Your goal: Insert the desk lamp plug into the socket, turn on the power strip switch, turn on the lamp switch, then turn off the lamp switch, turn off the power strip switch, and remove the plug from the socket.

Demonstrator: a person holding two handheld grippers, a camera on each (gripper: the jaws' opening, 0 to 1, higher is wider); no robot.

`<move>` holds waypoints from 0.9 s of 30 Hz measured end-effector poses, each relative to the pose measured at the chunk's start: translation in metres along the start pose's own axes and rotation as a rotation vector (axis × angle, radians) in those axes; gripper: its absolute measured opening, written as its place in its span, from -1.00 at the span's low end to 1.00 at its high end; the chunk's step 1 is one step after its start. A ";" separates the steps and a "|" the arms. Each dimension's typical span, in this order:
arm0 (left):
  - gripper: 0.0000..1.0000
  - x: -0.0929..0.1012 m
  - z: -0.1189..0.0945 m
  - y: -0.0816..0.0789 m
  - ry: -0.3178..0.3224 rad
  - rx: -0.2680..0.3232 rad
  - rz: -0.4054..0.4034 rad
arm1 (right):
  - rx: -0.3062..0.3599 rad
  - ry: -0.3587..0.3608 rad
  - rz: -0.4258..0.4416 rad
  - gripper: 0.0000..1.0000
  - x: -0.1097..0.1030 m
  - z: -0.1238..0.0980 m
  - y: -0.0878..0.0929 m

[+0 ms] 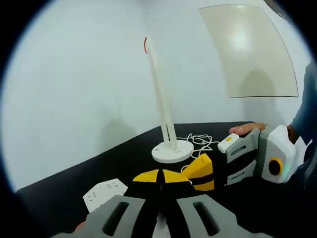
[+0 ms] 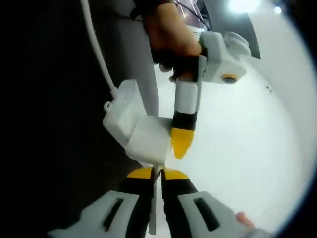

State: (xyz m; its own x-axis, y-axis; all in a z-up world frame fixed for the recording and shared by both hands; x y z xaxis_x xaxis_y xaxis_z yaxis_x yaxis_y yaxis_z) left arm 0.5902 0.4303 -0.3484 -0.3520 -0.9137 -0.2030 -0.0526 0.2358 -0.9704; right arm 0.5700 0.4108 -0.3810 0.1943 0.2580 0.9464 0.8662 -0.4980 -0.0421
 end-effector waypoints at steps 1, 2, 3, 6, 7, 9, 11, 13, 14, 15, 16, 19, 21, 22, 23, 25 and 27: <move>-1.00 0.001 0.001 0.000 -0.001 0.005 0.008 | 0.004 -0.009 0.007 -0.83 -0.002 0.001 0.001; -1.00 0.003 0.002 -0.001 -0.002 0.010 0.023 | 0.007 -0.016 0.011 -0.83 -0.004 0.000 0.002; -1.00 0.004 0.003 -0.001 0.004 0.008 0.035 | 0.009 -0.024 0.013 -0.83 -0.006 -0.001 0.003; -1.00 0.010 0.006 -0.001 0.015 -0.005 0.046 | 0.008 -0.050 0.001 -0.82 -0.014 0.000 0.005; -1.00 0.009 0.006 0.000 0.017 -0.008 0.052 | 0.008 -0.047 -0.003 -0.81 -0.014 -0.001 0.005; -1.00 0.007 0.006 0.001 0.019 -0.015 0.054 | 0.008 -0.044 -0.004 -0.81 -0.012 -0.001 0.004; -1.00 0.004 0.001 0.002 0.011 -0.012 0.050 | 0.006 -0.032 -0.009 -0.82 -0.009 -0.001 0.002; -1.00 -0.002 -0.004 -0.001 0.007 0.024 -0.026 | 0.007 -0.004 -0.018 -0.83 0.000 -0.002 -0.001; -1.00 -0.004 -0.005 -0.001 0.004 0.042 -0.048 | 0.007 -0.002 -0.011 -0.83 0.002 -0.001 -0.003; -1.00 -0.005 -0.005 0.000 0.004 0.042 -0.040 | 0.001 0.000 -0.015 -0.84 0.003 -0.001 -0.002; -1.00 -0.003 -0.004 0.000 0.004 0.037 -0.031 | 0.000 -0.001 -0.017 -0.83 0.002 -0.002 -0.002; -1.00 0.003 0.003 0.001 0.006 0.017 0.025 | 0.012 -0.041 0.003 -0.83 -0.009 -0.003 0.003; -1.00 0.006 0.006 0.001 -0.001 -0.004 0.051 | 0.020 -0.037 -0.019 -0.81 -0.012 -0.004 0.005; -1.00 0.006 0.006 0.001 0.003 -0.004 0.052 | 0.020 -0.037 -0.022 -0.81 -0.011 -0.003 0.004; -1.00 0.004 0.004 0.001 0.007 -0.002 0.040 | 0.021 -0.035 -0.021 -0.81 -0.010 -0.003 0.004; -1.00 0.006 0.000 0.001 0.009 0.007 0.049 | 0.016 -0.030 -0.022 -0.82 -0.007 -0.002 0.001; -1.00 0.001 -0.002 -0.001 0.004 0.025 -0.003 | 0.001 -0.009 -0.044 -0.82 -0.002 -0.001 -0.001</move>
Point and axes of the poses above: the point that each gripper's makers call its tool centre point, and the gripper's own axes: z roughly forward along the fingers, x roughly to its right, y roughly out of its underside, the point moved 1 cm from there along -z, roughly backward along the fingers, and after that the axes turned 11 degrees about -y, right-handed, at the moved point
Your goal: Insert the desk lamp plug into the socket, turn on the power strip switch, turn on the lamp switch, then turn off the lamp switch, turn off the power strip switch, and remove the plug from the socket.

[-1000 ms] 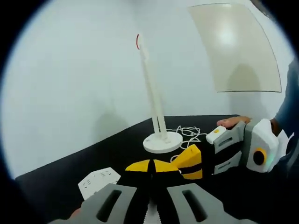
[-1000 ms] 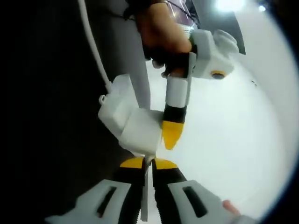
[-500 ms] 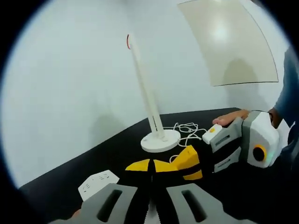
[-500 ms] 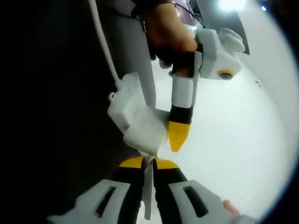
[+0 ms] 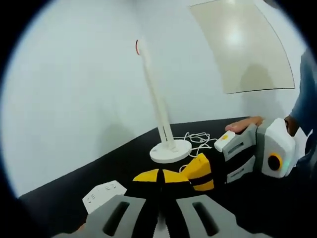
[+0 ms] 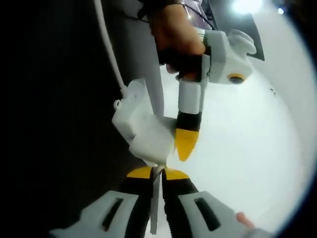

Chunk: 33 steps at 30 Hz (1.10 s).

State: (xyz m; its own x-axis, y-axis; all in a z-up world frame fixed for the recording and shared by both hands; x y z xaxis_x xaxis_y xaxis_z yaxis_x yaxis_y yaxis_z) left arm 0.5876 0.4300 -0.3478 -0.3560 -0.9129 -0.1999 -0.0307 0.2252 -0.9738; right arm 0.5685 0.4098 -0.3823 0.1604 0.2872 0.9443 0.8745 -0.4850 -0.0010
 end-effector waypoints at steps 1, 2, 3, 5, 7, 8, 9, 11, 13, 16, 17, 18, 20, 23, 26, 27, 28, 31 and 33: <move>-1.00 -0.002 -0.002 0.000 -0.006 0.004 -0.047 | 0.007 0.011 -0.001 -0.83 0.004 0.001 0.000; -1.00 -0.005 -0.003 -0.001 0.009 0.029 -0.041 | 0.012 0.009 0.006 -0.83 0.005 0.001 -0.001; -1.00 -0.006 -0.004 0.000 0.004 0.035 -0.041 | 0.014 0.013 0.010 -0.83 0.006 0.000 -0.002; -1.00 -0.003 -0.002 0.000 0.003 0.036 -0.034 | 0.015 0.012 0.003 -0.83 0.003 -0.001 0.000; -1.00 0.000 0.000 0.000 0.003 0.030 -0.016 | 0.027 -0.004 0.016 -0.83 0.001 -0.002 0.001; -1.00 0.003 0.002 0.001 0.011 0.027 0.016 | 0.036 -0.018 0.031 -0.83 -0.002 -0.002 0.002; -1.00 0.004 0.003 0.001 0.012 0.012 0.030 | 0.039 -0.020 0.033 -0.82 -0.004 -0.003 0.003; -1.00 0.001 0.003 0.002 0.012 0.030 0.025 | 0.038 -0.024 0.022 -0.82 -0.005 -0.001 0.003; -1.00 0.001 0.001 -0.001 0.017 0.089 0.029 | 0.024 -0.026 0.026 -0.83 -0.002 0.001 0.000; -1.00 -0.004 -0.003 0.000 0.011 0.102 0.026 | 0.011 -0.011 0.015 -0.83 0.003 0.002 -0.001; -1.00 -0.003 -0.004 -0.001 0.027 0.129 0.025 | 0.017 -0.007 0.021 -0.83 0.004 0.001 -0.001; -1.00 0.001 -0.006 -0.004 0.028 0.155 0.003 | 0.021 -0.006 0.024 -0.83 0.003 0.001 0.000; -1.00 -0.001 -0.005 -0.003 0.028 0.157 -0.009 | 0.030 -0.004 0.026 -0.83 0.002 0.001 0.000; -1.00 0.000 -0.004 -0.002 0.027 0.141 -0.007 | 0.027 -0.007 0.029 -0.83 0.002 0.002 0.000; -1.00 0.003 -0.003 0.001 0.045 0.100 0.016 | 0.032 -0.018 0.037 -0.83 -0.002 0.001 0.002; -1.00 0.005 -0.001 0.002 0.042 0.094 0.033 | 0.030 -0.032 0.046 -0.83 -0.004 0.001 0.002; -1.00 0.009 0.000 0.001 0.046 0.089 0.015 | 0.033 -0.032 0.046 -0.82 -0.005 0.000 0.003; -1.00 0.006 -0.001 0.001 0.044 0.098 0.008 | 0.024 -0.030 0.042 -0.83 -0.004 -0.001 0.002; -1.00 0.012 -0.003 -0.001 0.041 0.093 0.005 | 0.012 -0.027 0.029 -0.83 -0.003 0.000 0.002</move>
Point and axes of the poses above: the point that each gripper's makers call its tool centre point, and the gripper's own axes: z roughly forward along the fingers, x roughly to its right, y roughly out of its underside, the point moved 1 cm from there along -z, roughly backward along the fingers, and after that the axes turned 11 degrees about -y, right-handed, at the moved point
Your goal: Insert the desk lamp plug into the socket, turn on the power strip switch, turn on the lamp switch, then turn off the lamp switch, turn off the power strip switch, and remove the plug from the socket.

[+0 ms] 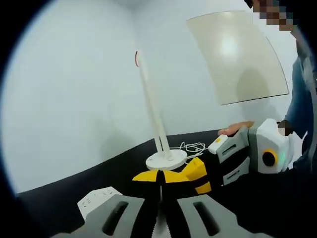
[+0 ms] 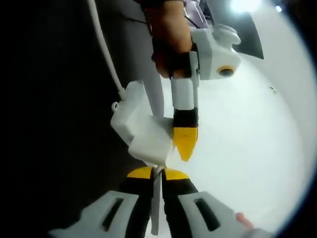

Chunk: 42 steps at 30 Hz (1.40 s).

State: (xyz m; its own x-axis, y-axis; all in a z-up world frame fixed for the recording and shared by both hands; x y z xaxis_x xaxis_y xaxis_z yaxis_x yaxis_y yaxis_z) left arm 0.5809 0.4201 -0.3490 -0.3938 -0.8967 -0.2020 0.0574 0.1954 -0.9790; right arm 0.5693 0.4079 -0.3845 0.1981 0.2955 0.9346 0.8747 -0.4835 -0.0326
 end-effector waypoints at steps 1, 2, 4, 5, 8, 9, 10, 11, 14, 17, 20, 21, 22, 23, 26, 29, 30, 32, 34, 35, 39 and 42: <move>-1.00 -0.001 0.000 0.000 -0.002 -0.002 0.004 | -0.004 -0.001 0.001 -0.83 0.001 0.000 0.000; -1.00 -0.002 0.000 0.000 -0.002 -0.004 -0.001 | -0.007 0.002 0.000 -0.83 0.001 -0.001 0.000; -1.00 0.002 -0.002 -0.002 0.000 -0.004 -0.005 | -0.005 0.006 -0.002 -0.83 0.002 -0.001 0.000; -1.00 0.004 -0.003 -0.003 0.000 -0.005 -0.006 | -0.002 0.007 -0.002 -0.83 0.002 -0.001 0.000; -1.00 0.008 -0.002 -0.004 0.002 -0.011 0.000 | 0.009 0.005 0.007 -0.83 0.002 -0.001 0.000; -1.00 0.009 -0.003 -0.005 0.002 -0.013 0.002 | 0.010 0.004 0.008 -0.83 0.001 -0.001 0.000; -1.00 0.010 -0.003 -0.005 0.005 -0.015 0.004 | 0.012 0.004 0.006 -0.83 0.001 -0.001 0.000; -1.00 0.009 -0.003 -0.005 0.008 -0.022 0.004 | 0.011 0.004 0.005 -0.82 0.001 -0.001 0.000; -1.00 0.010 -0.004 -0.005 0.014 -0.022 -0.001 | 0.002 0.003 0.003 -0.83 0.003 0.000 -0.001; -1.00 0.008 -0.006 -0.006 0.017 -0.009 -0.026 | -0.014 0.009 -0.013 -0.83 0.004 0.001 -0.001; -1.00 0.014 -0.005 -0.007 0.014 -0.017 -0.009 | 0.007 0.001 -0.005 -0.82 0.001 0.000 0.001; -1.00 0.013 -0.004 -0.006 0.010 -0.025 0.001 | 0.010 -0.003 -0.003 -0.82 -0.001 0.000 0.001; -1.00 0.013 -0.004 -0.005 0.003 -0.022 0.001 | 0.013 -0.004 -0.005 -0.81 -0.002 -0.001 0.001; -1.00 0.010 -0.004 -0.005 -0.001 -0.016 -0.002 | 0.015 -0.006 -0.008 -0.78 -0.002 -0.001 0.000; -1.00 0.006 -0.003 -0.004 0.002 -0.028 0.001 | 0.014 -0.006 -0.014 -0.77 -0.004 -0.001 -0.001; -1.00 0.004 -0.004 -0.004 0.006 -0.021 -0.007 | 0.005 0.006 -0.018 -0.82 0.001 0.000 -0.002; -1.00 0.004 -0.003 -0.004 0.003 -0.025 -0.004 | 0.002 0.003 -0.009 -0.82 0.001 0.000 -0.003; -1.00 0.005 -0.004 -0.004 0.000 -0.021 -0.004 | 0.005 0.005 -0.013 -0.82 0.000 -0.004 -0.003; -1.00 0.003 -0.003 -0.004 0.000 -0.016 -0.006 | 0.015 0.006 -0.008 -0.82 0.000 -0.005 -0.004; -1.00 0.002 -0.002 -0.004 0.001 -0.018 -0.005 | 0.015 0.005 -0.003 -0.82 0.000 -0.005 -0.004; -1.00 0.002 -0.003 -0.004 0.003 -0.010 -0.012 | 0.014 0.009 -0.001 -0.82 -0.001 -0.007 -0.005; -1.00 0.001 -0.002 -0.005 -0.003 -0.013 -0.007 | 0.014 0.011 0.001 -0.82 -0.001 -0.005 -0.004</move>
Point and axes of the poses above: the point that each gripper's makers call its tool centre point, and the gripper's own axes: z roughly forward along the fingers, x roughly to its right, y roughly out of its underside, the point moved 1 cm from there along -z, roughly backward along the fingers, and after that the axes turned 11 degrees about -y, right-handed, at the moved point
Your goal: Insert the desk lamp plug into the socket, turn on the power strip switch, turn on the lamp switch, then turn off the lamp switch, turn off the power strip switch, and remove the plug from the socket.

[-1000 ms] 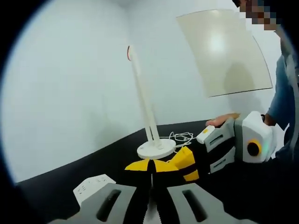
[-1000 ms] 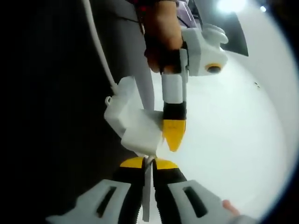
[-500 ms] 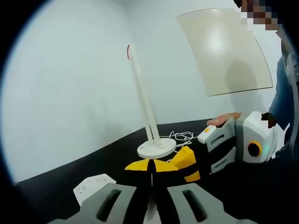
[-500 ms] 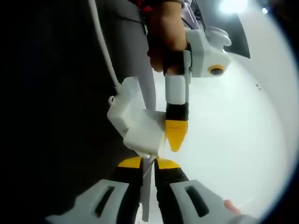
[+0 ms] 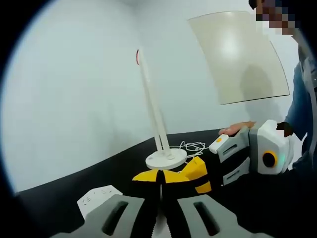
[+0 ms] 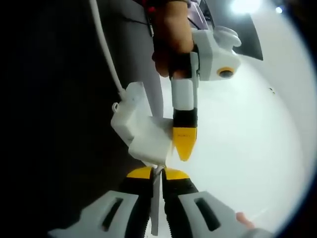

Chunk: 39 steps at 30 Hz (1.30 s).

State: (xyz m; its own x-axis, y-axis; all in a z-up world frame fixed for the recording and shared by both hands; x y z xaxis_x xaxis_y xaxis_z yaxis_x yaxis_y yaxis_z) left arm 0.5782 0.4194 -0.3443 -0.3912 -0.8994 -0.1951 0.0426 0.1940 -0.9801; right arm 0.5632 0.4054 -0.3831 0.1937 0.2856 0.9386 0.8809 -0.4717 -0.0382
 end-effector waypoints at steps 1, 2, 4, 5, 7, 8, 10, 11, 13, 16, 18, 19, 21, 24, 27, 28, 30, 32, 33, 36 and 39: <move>-1.00 0.000 0.000 0.000 -0.001 -0.001 0.003 | 0.002 0.001 0.003 -0.82 0.000 0.000 0.000; -1.00 0.000 0.001 0.000 -0.003 -0.017 0.024 | 0.006 0.001 0.009 -0.82 0.001 0.001 0.001; -1.00 -0.001 0.004 0.003 -0.013 -0.058 0.079 | 0.009 -0.003 0.022 -0.82 0.000 0.002 0.002; -1.00 0.006 0.004 0.001 -0.005 -0.067 0.074 | 0.010 -0.002 0.023 -0.82 0.000 0.002 0.002; -1.00 0.007 0.006 0.004 -0.001 -0.076 0.065 | 0.004 0.000 0.016 -0.82 0.000 0.003 0.002; -0.99 0.007 0.005 0.004 -0.002 -0.071 0.077 | 0.001 0.000 0.012 -0.82 -0.001 0.003 0.002; -0.96 0.005 0.005 0.005 -0.002 -0.057 0.071 | 0.003 -0.002 0.018 -0.82 -0.001 0.004 0.002; -0.96 0.004 0.005 0.005 0.002 -0.045 0.054 | 0.006 -0.002 0.022 -0.82 -0.001 0.004 0.002; -0.88 0.004 0.003 0.004 0.022 -0.047 0.006 | 0.006 -0.001 0.022 -0.82 -0.001 0.005 0.002; -0.80 0.002 0.001 0.006 0.039 -0.066 0.025 | 0.005 -0.001 0.021 -0.82 0.000 0.006 0.002; -0.73 0.000 0.001 0.007 0.033 -0.076 0.021 | 0.007 -0.001 0.024 -0.82 0.000 0.007 0.002; -0.71 0.002 0.000 0.006 0.029 -0.079 0.033 | 0.009 0.000 0.026 -0.82 0.000 0.007 0.002; -0.60 0.000 0.001 0.008 0.020 -0.098 0.043 | 0.012 -0.002 0.031 -0.82 -0.001 0.007 0.002; -0.53 0.006 -0.001 0.011 0.055 -0.146 0.096 | 0.009 -0.003 0.030 -0.82 0.000 0.008 0.002; -0.35 0.010 -0.003 0.014 0.083 -0.178 0.155 | 0.007 -0.002 0.028 -0.82 0.000 0.009 0.002; -0.22 0.009 -0.003 0.016 0.073 -0.200 0.188 | 0.008 -0.002 0.029 -0.82 0.000 0.010 0.003; 0.17 0.007 -0.008 0.028 0.053 -0.295 0.225 | 0.009 -0.002 0.030 -0.82 0.000 0.012 0.003; 0.34 0.005 -0.018 0.056 0.055 -0.469 0.263 | 0.008 -0.002 0.029 -0.82 0.000 0.012 0.003; 0.36 0.007 -0.017 0.060 0.083 -0.459 0.291 | 0.008 -0.002 0.029 -0.82 0.000 0.012 0.003; 0.53 0.017 -0.021 0.056 0.099 -0.376 0.222 | 0.011 -0.002 0.031 -0.82 0.000 0.011 0.003; 0.53 0.015 -0.023 0.047 0.076 -0.332 0.161 | 0.012 -0.002 0.032 -0.82 0.000 0.010 0.003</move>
State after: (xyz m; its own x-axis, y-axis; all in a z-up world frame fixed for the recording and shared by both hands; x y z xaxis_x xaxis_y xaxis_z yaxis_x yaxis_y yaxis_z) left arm 0.5529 0.4244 -0.3925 -0.4717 -0.8176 -0.3301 -0.1867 0.4585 -0.8689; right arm 0.5700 0.4127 -0.3867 0.2229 0.2718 0.9362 0.8795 -0.4703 -0.0728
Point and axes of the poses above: the point that each gripper's makers call its tool centre point, and the gripper's own axes: z roughly forward along the fingers, x roughly to its right, y roughly out of its underside, the point moved 1 cm from there along -z, roughly backward along the fingers, and after that the axes turned 11 degrees about -y, right-handed, at the moved point
